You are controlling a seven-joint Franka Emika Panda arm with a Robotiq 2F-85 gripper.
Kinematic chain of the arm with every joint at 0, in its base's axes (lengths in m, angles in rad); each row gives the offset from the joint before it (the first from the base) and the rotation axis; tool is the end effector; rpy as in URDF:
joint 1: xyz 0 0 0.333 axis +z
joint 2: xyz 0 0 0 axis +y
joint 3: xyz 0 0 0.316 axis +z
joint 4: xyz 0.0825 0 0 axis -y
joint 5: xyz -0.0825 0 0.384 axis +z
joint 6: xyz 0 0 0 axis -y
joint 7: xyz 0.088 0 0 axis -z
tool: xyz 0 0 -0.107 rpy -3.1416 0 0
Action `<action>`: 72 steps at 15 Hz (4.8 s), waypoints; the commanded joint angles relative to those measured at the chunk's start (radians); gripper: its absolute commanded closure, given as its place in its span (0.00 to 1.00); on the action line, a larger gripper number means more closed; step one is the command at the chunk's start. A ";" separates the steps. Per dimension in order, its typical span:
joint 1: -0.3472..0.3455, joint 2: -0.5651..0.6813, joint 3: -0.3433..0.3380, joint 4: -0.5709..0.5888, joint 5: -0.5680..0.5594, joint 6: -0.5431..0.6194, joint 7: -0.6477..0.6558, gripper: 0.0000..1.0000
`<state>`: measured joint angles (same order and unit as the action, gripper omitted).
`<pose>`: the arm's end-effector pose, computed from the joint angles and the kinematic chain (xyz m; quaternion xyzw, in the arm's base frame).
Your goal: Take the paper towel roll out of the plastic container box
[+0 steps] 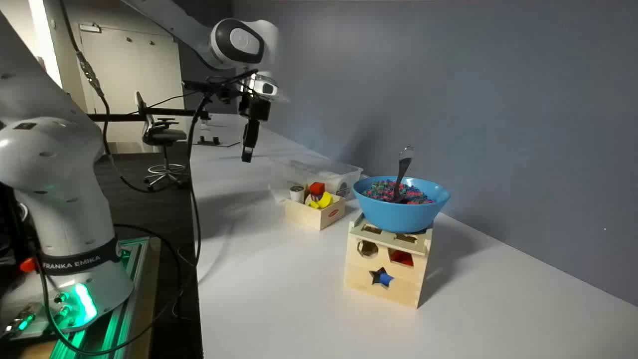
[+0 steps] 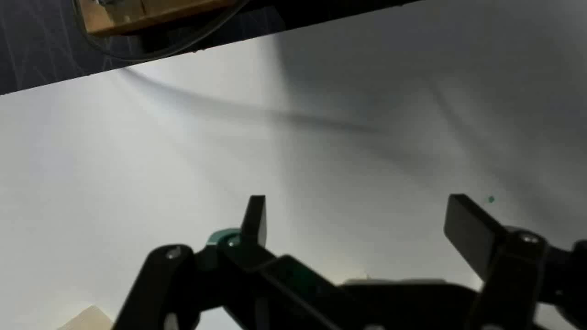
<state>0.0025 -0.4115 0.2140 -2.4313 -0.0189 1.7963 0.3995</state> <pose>0.3847 0.0849 0.4359 0.9868 -0.1010 -0.0955 0.0830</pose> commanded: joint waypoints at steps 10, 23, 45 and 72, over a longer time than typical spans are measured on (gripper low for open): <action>-0.021 0.085 -0.017 0.125 0.014 0.246 0.208 0.00; -0.005 0.226 -0.044 0.242 0.003 0.480 0.435 0.00; 0.034 0.637 -0.111 0.537 0.248 0.564 0.837 0.00; 0.023 0.921 -0.183 0.843 0.391 0.310 0.659 0.00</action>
<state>0.0162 0.4670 0.0424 -1.6443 0.3562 2.1445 1.0519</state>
